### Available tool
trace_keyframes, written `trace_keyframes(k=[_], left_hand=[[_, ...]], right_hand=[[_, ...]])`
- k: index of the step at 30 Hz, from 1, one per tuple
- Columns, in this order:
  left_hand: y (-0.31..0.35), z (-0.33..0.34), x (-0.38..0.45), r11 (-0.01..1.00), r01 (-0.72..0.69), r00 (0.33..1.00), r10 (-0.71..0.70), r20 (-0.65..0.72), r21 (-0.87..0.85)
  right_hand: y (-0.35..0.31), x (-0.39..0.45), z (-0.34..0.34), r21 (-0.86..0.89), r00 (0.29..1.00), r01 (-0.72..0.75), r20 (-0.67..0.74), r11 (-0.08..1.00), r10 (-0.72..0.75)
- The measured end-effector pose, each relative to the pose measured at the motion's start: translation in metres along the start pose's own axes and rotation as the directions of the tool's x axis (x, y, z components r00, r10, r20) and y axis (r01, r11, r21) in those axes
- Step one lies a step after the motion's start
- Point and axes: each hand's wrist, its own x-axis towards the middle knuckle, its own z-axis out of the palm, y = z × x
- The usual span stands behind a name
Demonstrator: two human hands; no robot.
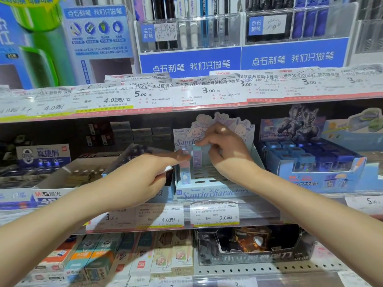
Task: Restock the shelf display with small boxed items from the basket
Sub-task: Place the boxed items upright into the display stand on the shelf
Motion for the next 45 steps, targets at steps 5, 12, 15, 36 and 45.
trace_keyframes(k=[5, 12, 15, 36, 45], left_hand=[[0.004, -0.004, 0.0, 1.0, -0.003, 1.0, 0.003, 0.015, 0.009], [0.002, -0.004, 0.001, 1.0, -0.017, 1.0, 0.016, 0.022, 0.008], [0.0, -0.006, 0.003, 1.0, -0.028, 0.999, 0.028, 0.044, -0.004], [0.034, -0.018, 0.003, 0.6, 0.264, 0.964, -0.145, 0.222, -0.755], [0.03, -0.01, -0.01, 0.48, 0.206, 0.97, -0.213, 0.115, -0.852]], right_hand=[[-0.001, -0.001, -0.003, -0.092, 0.999, -0.052, -0.023, 0.994, 0.05], [0.004, 0.004, 0.002, -0.045, 0.995, -0.003, 0.104, 0.999, 0.008], [0.003, 0.005, 0.002, -0.085, 0.99, -0.023, 0.137, 0.996, 0.034], [-0.079, -0.002, -0.025, 0.493, 0.964, -0.107, 0.264, 0.864, -0.032], [-0.048, -0.016, -0.042, 0.561, 0.96, -0.253, 0.246, 0.788, 0.133]])
